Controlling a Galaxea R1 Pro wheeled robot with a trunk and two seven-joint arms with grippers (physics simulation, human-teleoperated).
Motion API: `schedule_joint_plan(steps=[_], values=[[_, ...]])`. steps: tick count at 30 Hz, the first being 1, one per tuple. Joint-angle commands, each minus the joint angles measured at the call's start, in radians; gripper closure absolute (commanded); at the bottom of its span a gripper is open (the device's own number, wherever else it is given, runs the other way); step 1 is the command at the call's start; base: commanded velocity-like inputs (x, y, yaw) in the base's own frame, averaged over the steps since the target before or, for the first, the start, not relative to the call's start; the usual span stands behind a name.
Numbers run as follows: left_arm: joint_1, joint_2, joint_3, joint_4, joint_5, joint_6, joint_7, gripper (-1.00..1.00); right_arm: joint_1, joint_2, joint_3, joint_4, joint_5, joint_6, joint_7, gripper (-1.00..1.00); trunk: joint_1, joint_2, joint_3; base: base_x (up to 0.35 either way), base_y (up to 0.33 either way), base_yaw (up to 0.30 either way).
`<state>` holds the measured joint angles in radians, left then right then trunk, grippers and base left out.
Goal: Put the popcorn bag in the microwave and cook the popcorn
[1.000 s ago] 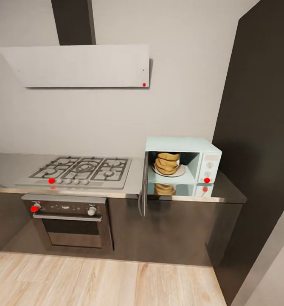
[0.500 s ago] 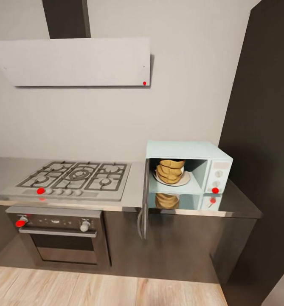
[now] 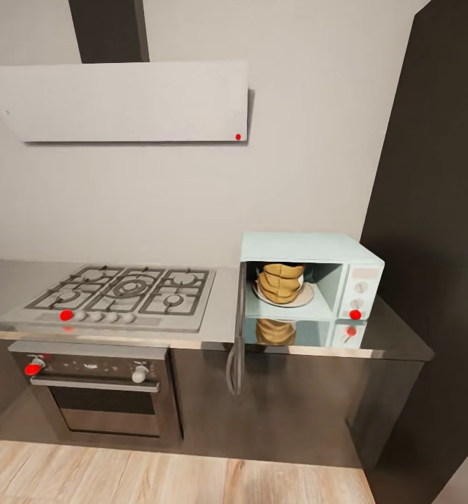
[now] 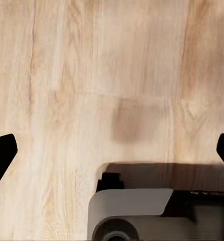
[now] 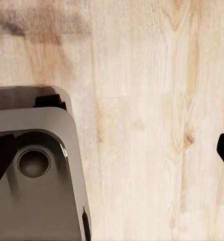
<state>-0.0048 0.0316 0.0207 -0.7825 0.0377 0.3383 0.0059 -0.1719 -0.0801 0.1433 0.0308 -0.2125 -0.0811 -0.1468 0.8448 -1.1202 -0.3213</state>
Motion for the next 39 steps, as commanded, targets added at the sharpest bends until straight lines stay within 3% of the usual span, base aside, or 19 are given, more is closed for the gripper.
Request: schedule_joint_plan(steps=[1, 2, 5, 7, 8, 15, 18, 20, 24, 31, 39], values=[[-0.001, -0.001, 0.001, -0.083, 0.004, 0.055, -0.001, -1.0, -0.001, 0.0, 0.008, 0.003, -0.01, -0.006, 0.0, -1.0, 0.0, -0.001, -0.001, 0.0, 0.0, 0.0], [-0.024, -0.004, 0.001, -0.198, 0.005, 0.157, -0.003, -1.0, -0.001, 0.0, 0.009, 0.003, -0.01, -0.006, 0.0, -1.0, 0.0, -0.001, -0.001, 0.0, 0.0, 0.0], [-0.098, -0.006, 0.001, -0.261, 0.006, 0.224, -0.003, -1.0, -0.001, 0.0, 0.008, 0.004, -0.01, -0.007, 0.0, -1.0, 0.0, -0.001, -0.001, 0.0, 0.0, 0.0], [-0.163, -0.009, 0.001, -0.281, 0.006, 0.241, -0.003, -1.0, -0.001, -0.001, 0.007, 0.003, -0.011, -0.008, 0.0, -1.0, 0.0, -0.001, -0.001, 0.0, 0.0, 0.0], [-0.224, -0.015, 0.001, -0.287, 0.006, 0.246, -0.003, -1.0, -0.001, -0.001, 0.007, 0.003, -0.011, -0.008, 0.0, -1.0, 0.0, -0.001, -0.001, 0.0, 0.0, 0.0], [-0.449, -0.04, 0.001, -0.322, 0.006, 0.244, -0.003, -1.0, -0.001, -0.002, 0.007, 0.003, -0.011, -0.008, 0.0, -1.0, 0.0, -0.001, -0.001, 0.0, 0.0, 0.0], [-0.473, -0.059, -0.001, -0.373, 0.007, 0.237, -0.003, -1.0, -0.001, -0.002, 0.007, 0.003, -0.012, -0.009, 0.0, -1.0, 0.0, -0.001, -0.001, 0.0, 0.0, 0.0], [-0.479, -0.087, -0.006, -0.393, 0.006, 0.219, -0.006, -1.0, -0.001, -0.001, 0.007, 0.003, -0.012, -0.009, -0.001, -1.0, 0.0, -0.001, -0.001, 0.0, 0.0, 0.0], [-0.48, -0.108, -0.024, -0.4, 0.001, 0.196, 0.011, -1.0, -0.001, 0.002, 0.002, 0.003, -0.029, -0.026, -0.001, -1.0, 0.0, -0.001, -0.001, 0.0, 0.0, 0.0], [-0.48, -0.147, -0.064, -0.439, 0.019, 0.157, -0.025, -1.0, -0.001, 0.006, 0.002, 0.003, -0.019, -0.042, -0.001, -1.0, 0.0, -0.001, -0.001, 0.0, 0.0, 0.0], [-0.48, -0.15, -0.109, -0.484, 0.024, 0.112, -0.07, -1.0, -0.001, 0.007, 0.001, 0.003, -0.024, -0.043, -0.002, -1.0, 0.0, -0.001, 0.002, 0.0, 0.0, -0.182]])
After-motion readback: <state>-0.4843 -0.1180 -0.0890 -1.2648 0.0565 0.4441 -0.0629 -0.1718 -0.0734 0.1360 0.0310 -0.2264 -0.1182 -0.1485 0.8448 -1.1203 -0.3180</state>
